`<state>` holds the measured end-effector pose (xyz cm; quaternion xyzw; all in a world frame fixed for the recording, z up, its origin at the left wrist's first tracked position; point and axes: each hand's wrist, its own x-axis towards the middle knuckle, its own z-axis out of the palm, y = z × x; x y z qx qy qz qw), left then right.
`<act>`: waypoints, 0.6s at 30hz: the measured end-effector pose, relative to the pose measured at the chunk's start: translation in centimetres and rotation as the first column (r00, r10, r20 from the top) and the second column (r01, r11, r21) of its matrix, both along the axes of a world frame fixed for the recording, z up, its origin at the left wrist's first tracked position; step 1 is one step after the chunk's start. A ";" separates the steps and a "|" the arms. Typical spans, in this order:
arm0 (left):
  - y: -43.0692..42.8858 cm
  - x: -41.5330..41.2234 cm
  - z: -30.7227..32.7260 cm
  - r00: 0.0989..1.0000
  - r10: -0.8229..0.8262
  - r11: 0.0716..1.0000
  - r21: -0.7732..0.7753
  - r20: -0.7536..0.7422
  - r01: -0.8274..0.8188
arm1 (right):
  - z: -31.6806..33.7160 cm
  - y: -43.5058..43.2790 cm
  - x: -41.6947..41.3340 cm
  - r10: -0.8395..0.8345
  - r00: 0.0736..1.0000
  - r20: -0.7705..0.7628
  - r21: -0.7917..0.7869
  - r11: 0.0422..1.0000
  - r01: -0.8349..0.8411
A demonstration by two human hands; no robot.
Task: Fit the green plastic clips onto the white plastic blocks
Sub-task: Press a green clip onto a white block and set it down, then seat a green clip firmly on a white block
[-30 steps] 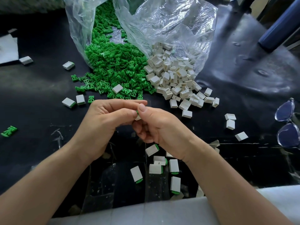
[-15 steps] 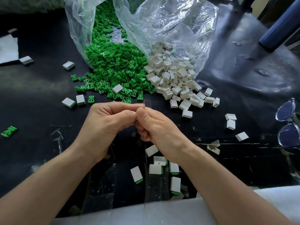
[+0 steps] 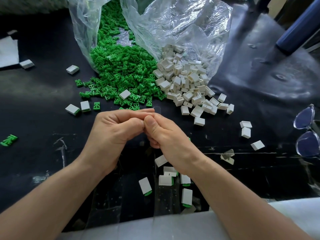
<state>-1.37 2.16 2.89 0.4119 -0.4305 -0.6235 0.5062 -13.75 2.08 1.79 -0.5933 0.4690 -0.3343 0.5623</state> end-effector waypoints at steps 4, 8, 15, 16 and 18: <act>0.0 0.0 0.0 1.000 0.003 1.000 0.002 -0.014 -0.003 | -0.1 -0.1 0.0 -0.014 1.000 0.002 -0.016 1.000 0.014; -0.2 0.1 0.0 1.000 0.005 1.000 -0.013 0.001 -0.005 | 0.0 -0.2 0.1 -0.013 1.000 0.013 -0.006 1.000 0.013; -0.2 0.3 0.2 0.999 -0.054 0.998 -0.039 -0.007 0.054 | 0.6 -0.3 -0.3 -0.012 0.998 0.054 0.052 0.999 0.009; -0.2 0.3 0.2 0.998 -0.056 0.998 -0.041 -0.008 0.056 | 0.7 -0.4 -0.3 -0.019 0.999 0.051 0.056 0.998 0.017; -0.3 0.3 0.1 0.999 -0.045 0.998 -0.039 0.005 0.045 | 0.8 -0.5 -0.4 -0.044 0.999 -0.002 0.054 0.998 0.044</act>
